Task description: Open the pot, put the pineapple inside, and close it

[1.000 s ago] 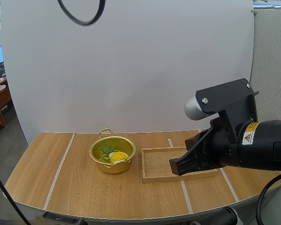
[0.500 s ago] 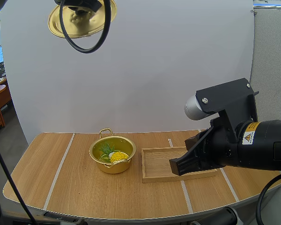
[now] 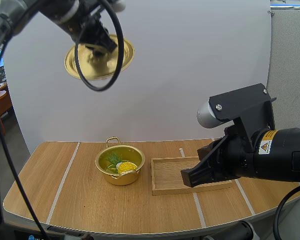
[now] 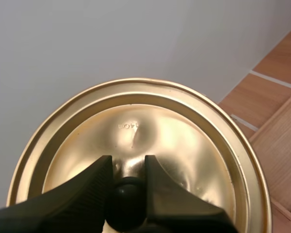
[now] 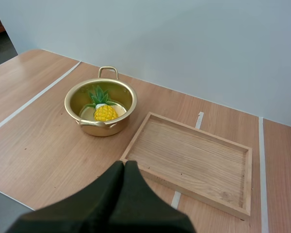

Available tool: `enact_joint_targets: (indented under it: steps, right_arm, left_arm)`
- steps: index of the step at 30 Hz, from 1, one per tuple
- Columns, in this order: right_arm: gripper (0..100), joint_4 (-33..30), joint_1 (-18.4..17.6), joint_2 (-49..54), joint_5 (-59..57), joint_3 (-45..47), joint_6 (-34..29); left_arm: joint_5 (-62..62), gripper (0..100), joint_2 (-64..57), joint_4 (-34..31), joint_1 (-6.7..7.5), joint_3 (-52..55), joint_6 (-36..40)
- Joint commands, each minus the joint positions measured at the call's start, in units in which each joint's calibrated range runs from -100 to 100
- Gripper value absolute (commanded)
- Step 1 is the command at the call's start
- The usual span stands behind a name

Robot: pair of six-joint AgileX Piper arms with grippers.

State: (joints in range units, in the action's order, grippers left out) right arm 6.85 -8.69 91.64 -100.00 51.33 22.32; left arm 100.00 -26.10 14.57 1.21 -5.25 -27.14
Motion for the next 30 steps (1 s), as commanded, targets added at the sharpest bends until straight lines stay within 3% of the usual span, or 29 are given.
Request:
enact_joint_targets:
  steps: [1,30]
  right_arm:
    - [0,-0.3,0.2,0.5,0.0,0.3,0.4]
    - [0,-0.3,0.2,0.5,0.0,0.3,1.2]
  left_arm:
    - [0.0,0,1.3,1.0,-0.01,2.9,-0.2]
    - [-0.1,0,25.1,6.6,0.15,22.3,-4.8]
